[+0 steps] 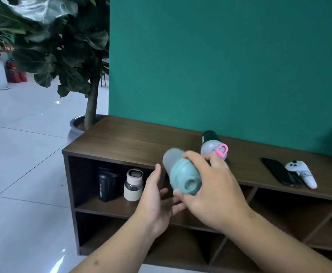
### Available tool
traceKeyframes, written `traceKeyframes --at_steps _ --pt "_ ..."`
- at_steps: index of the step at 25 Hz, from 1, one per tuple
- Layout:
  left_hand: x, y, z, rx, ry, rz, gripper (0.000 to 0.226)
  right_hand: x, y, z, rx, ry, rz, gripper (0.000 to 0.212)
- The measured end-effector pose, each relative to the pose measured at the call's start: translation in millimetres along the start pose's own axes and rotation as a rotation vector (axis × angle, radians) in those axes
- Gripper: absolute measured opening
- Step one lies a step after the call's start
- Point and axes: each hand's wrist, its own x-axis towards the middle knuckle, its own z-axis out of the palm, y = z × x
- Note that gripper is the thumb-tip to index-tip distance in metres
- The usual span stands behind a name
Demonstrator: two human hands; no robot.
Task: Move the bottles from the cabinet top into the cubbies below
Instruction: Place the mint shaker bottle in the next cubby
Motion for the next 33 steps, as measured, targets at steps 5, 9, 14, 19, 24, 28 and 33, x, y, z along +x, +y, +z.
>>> traceKeyframes --at_steps 5,9,14,19,24,28,33 --pt "16.3 -55.6 -29.7 0.037 0.040 -0.134 0.054 -33.7 29.5 53.1 0.084 -0.187 0.121 0.092" --pt "70.0 -79.9 -50.7 0.080 0.174 -0.238 0.053 -22.6 63.0 120.4 0.098 -0.236 0.240 0.095" --pt "141.1 -88.6 -49.3 0.097 0.205 -0.215 0.053 27.8 107.7 176.8 0.108 -0.149 0.291 0.092" --pt "174.8 -95.8 -44.1 0.003 0.227 -0.123 0.043 70.0 131.2 212.2 0.096 -0.098 0.289 0.080" --pt "186.2 -103.8 -55.3 -0.054 0.242 -0.078 0.039 84.5 137.0 238.6 0.036 -0.116 0.255 0.072" --pt "191.9 -105.7 -57.7 -0.070 0.222 -0.046 0.059 96.8 139.2 247.6 0.077 -0.120 0.273 0.073" --pt "203.7 -96.6 -67.7 -0.145 0.229 -0.057 0.062 115.6 136.3 252.7 0.092 -0.179 0.298 0.071"
